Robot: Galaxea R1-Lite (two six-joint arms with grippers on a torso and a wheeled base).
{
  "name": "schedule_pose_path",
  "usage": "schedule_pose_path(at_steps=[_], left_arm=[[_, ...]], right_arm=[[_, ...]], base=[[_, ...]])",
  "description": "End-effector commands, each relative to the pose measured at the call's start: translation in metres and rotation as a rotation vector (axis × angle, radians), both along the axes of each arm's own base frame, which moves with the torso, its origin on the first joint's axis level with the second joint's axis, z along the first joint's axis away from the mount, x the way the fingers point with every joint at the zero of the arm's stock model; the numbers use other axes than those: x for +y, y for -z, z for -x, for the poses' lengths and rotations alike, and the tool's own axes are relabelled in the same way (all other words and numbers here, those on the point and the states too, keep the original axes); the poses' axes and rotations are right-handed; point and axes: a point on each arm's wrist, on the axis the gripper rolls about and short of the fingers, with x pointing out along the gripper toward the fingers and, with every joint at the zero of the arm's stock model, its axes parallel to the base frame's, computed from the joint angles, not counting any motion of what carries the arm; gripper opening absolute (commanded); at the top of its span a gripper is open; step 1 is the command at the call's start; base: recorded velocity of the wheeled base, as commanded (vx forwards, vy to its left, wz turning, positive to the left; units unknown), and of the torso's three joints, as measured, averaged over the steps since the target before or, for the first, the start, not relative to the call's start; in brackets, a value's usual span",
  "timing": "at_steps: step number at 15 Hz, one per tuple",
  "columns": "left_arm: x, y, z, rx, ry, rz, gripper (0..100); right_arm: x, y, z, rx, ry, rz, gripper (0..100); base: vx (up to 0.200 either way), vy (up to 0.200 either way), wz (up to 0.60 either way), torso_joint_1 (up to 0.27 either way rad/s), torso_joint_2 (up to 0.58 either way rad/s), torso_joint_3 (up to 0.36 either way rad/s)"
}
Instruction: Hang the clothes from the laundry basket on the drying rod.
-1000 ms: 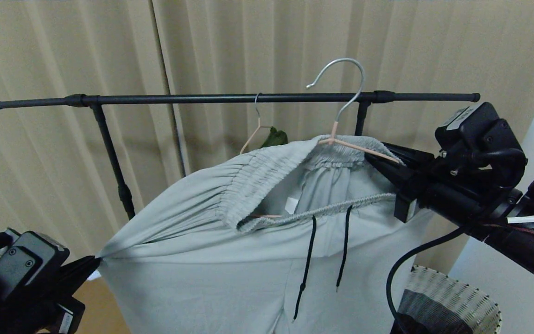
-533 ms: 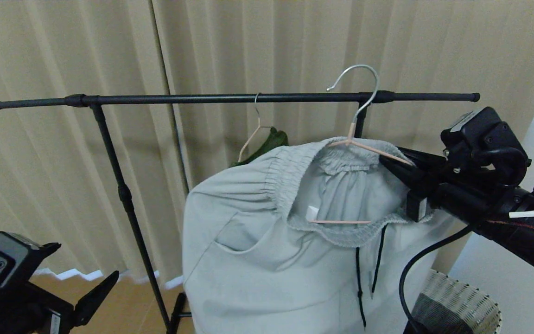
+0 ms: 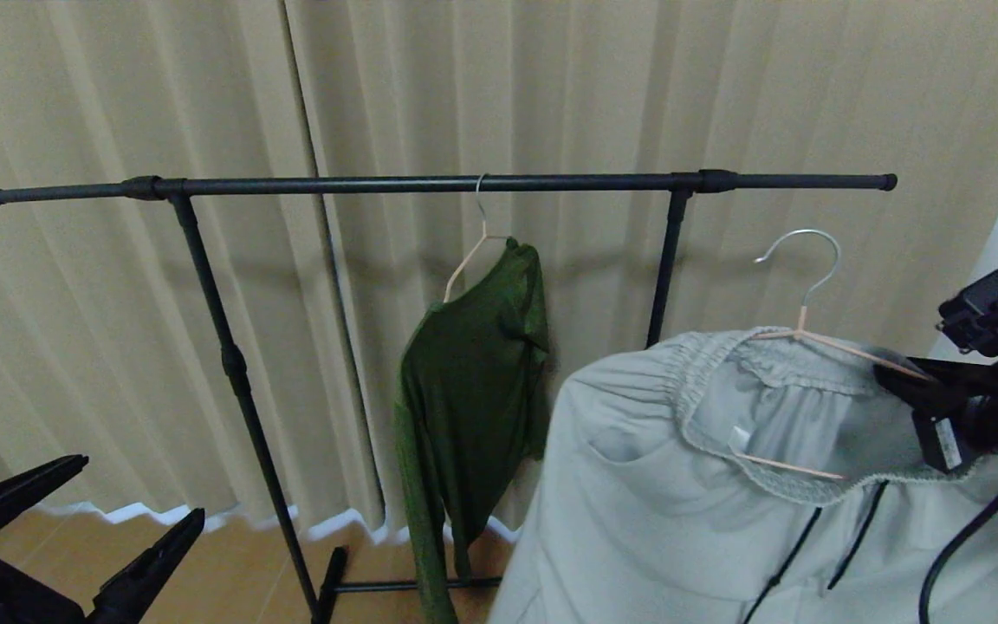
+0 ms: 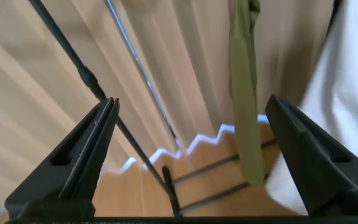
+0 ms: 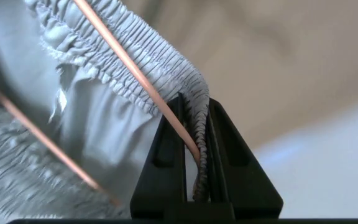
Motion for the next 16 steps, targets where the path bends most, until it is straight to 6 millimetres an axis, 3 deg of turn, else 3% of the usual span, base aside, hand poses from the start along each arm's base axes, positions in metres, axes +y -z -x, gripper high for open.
schedule_pose_path(at_steps=[1, 4, 9, 16], left_arm=[[0.000, -0.002, 0.002, -0.014, 0.005, 0.019, 100], [0.000, -0.008, 0.003, -0.043, 0.012, 0.037, 100], [0.001, -0.014, 0.004, -0.068, 0.008, 0.049, 100], [0.001, -0.012, 0.005, -0.061, 0.010, 0.046, 100]], right_arm=[[-0.011, -0.011, 0.010, -0.034, 0.109, 0.018, 0], [-0.011, -0.017, -0.001, -0.042, 0.169, 0.037, 0], [0.004, -0.023, -0.014, -0.052, 0.107, 0.014, 0], [0.016, -0.024, -0.034, -0.039, 0.075, -0.012, 0]], base=[[0.000, 0.000, 0.00, 0.000, 0.00, 0.000], [0.000, 0.000, 0.00, 0.000, 0.00, 0.000], [0.000, 0.000, 0.00, 0.000, 0.00, 0.000], [0.200, 0.000, 0.00, 0.002, 0.00, 0.003]])
